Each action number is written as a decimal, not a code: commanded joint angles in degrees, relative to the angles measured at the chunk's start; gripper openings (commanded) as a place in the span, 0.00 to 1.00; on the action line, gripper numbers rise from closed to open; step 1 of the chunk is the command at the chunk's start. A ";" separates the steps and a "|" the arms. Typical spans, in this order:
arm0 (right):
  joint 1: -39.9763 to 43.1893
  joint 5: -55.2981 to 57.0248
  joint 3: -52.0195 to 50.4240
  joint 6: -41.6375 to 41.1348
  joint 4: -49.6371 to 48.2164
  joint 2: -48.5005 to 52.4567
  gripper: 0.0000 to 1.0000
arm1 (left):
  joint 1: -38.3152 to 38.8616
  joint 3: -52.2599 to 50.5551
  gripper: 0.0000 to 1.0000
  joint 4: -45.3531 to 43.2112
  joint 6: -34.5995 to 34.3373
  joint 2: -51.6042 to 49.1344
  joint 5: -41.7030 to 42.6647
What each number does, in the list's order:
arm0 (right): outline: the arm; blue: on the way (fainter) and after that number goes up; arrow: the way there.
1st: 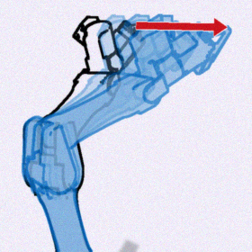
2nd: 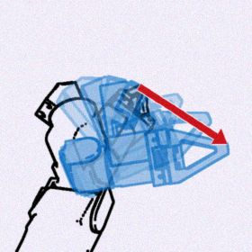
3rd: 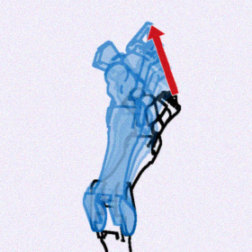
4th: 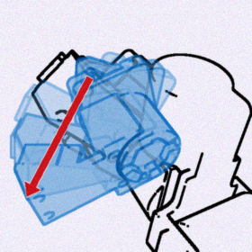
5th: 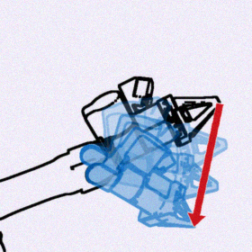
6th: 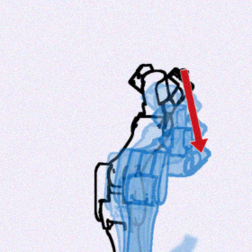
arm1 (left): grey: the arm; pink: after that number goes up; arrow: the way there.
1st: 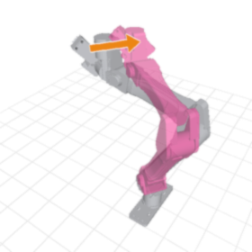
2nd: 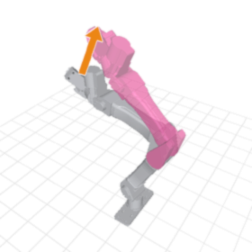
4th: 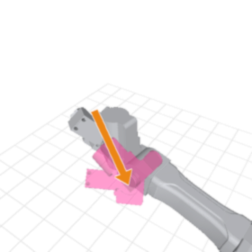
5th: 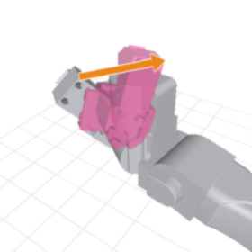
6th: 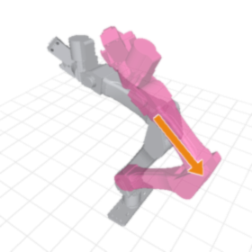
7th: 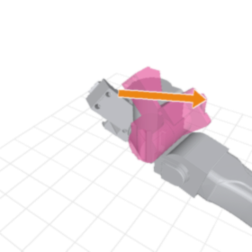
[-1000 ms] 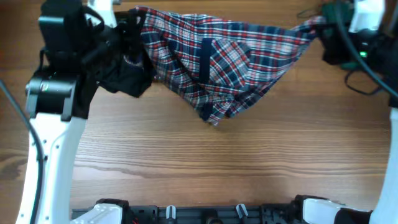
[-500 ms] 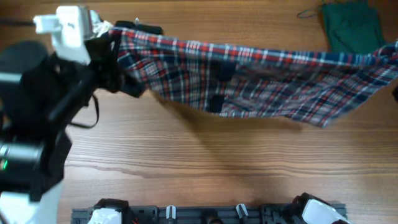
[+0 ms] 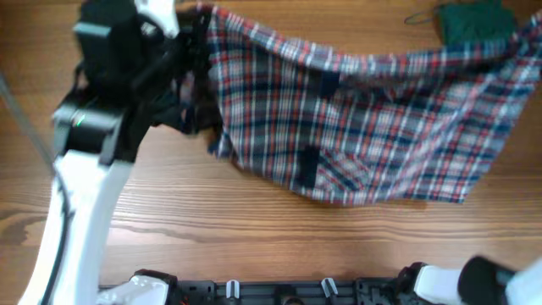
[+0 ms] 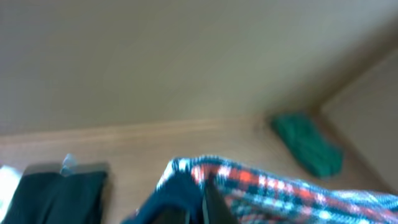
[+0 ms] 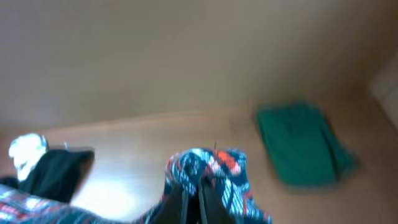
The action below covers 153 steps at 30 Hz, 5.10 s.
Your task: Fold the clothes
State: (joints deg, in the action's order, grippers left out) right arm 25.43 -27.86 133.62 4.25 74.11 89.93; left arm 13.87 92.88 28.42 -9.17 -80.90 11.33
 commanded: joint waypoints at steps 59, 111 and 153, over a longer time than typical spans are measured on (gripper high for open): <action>-0.83 6.21 -36.13 0.44 10.49 -4.31 0.82 | 11.34 2.32 0.81 40.39 -1.84 -24.50 5.57; -11.23 0.42 -36.15 7.78 3.02 -4.00 0.85 | 4.15 1.07 0.04 18.10 -3.32 -40.83 10.99; -11.23 0.44 -36.15 7.19 1.40 -3.98 0.88 | -1.62 2.58 0.52 17.97 21.22 -45.09 24.79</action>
State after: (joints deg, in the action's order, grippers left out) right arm 14.39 -28.01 97.62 11.86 75.72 85.27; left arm 11.38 94.63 45.84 10.41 -122.15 34.30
